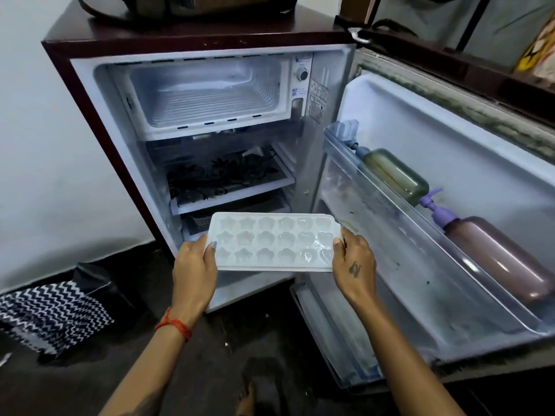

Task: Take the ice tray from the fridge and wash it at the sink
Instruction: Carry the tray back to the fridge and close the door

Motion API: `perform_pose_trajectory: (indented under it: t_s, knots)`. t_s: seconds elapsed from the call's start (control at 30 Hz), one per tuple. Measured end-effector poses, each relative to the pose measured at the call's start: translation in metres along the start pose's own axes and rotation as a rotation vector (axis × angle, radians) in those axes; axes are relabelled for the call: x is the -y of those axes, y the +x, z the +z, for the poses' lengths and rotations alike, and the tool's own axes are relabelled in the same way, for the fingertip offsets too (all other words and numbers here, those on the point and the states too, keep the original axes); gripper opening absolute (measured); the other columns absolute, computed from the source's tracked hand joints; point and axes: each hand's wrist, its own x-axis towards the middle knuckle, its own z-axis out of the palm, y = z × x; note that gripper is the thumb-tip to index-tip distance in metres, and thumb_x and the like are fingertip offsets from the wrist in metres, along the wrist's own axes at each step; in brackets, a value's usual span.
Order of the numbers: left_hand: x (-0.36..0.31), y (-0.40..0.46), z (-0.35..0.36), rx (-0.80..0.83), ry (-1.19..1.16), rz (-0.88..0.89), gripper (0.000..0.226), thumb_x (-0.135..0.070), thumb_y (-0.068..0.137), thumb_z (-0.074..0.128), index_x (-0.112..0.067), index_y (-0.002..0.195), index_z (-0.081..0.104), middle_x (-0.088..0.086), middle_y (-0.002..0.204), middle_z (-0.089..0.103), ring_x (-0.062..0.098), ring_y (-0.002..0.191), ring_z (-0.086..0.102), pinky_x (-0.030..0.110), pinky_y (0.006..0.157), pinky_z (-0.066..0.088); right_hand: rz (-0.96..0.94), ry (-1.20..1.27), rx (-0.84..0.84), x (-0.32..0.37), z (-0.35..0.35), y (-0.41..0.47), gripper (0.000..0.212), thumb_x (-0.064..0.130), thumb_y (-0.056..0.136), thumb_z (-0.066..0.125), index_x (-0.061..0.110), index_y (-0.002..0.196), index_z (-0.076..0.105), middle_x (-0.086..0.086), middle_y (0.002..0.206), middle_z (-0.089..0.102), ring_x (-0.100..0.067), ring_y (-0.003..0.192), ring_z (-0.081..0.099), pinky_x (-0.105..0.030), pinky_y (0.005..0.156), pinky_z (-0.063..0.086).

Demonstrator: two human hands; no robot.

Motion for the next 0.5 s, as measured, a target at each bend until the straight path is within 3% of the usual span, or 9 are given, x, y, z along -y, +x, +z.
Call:
perform_pose_trajectory:
  t_s: [0.17,0.23,0.3,0.4,0.5]
  knots:
    - [0.01,0.04,0.0,0.018,-0.006,0.04,0.024,-0.011,0.098,0.043,-0.002,0.107,0.063,0.013,0.085,0.059,0.022,0.083,0.046,0.027,0.066,0.028,0.007,0.002,-0.014,0.018,0.018,0.028,0.035,0.015,0.097,0.04,0.005,0.129,0.053,-0.017,0.113,0.06,-0.029,0.106,0.053,-0.023,0.078,0.033]
    - [0.012,0.053,-0.001,0.01,-0.007,0.045,0.025,-0.011,0.098,0.043,-0.001,0.109,0.063,0.015,0.088,0.06,0.02,0.084,0.044,0.025,0.067,0.026,0.004,0.006,-0.014,0.024,0.023,0.037,0.039,0.021,0.097,0.036,0.005,0.128,0.054,-0.018,0.109,0.06,-0.03,0.104,0.053,-0.024,0.076,0.032]
    - [0.016,0.067,-0.002,0.009,-0.009,0.039,0.026,-0.012,0.098,0.043,0.0,0.11,0.063,0.017,0.092,0.062,0.023,0.085,0.047,0.024,0.068,0.026,-0.011,0.014,-0.02,0.031,0.027,0.047,0.047,0.027,0.092,0.031,0.005,0.126,0.055,-0.017,0.108,0.061,-0.03,0.104,0.053,-0.025,0.076,0.032]
    - [0.022,0.087,-0.001,0.014,-0.004,0.029,0.029,-0.014,0.099,0.042,-0.003,0.117,0.062,0.018,0.095,0.063,0.032,0.091,0.053,0.027,0.07,0.031,-0.013,0.027,-0.016,0.038,0.034,0.063,0.04,0.023,0.094,0.035,0.005,0.123,0.056,-0.016,0.107,0.061,-0.03,0.103,0.053,-0.025,0.073,0.03]
    - [0.024,0.103,-0.002,-0.002,-0.019,0.022,0.027,-0.014,0.099,0.042,-0.004,0.113,0.063,0.015,0.091,0.062,0.024,0.086,0.048,0.026,0.069,0.029,-0.038,0.023,-0.026,0.044,0.042,0.081,0.047,0.028,0.089,0.032,0.006,0.122,0.057,-0.015,0.105,0.062,-0.03,0.102,0.054,-0.025,0.072,0.03]
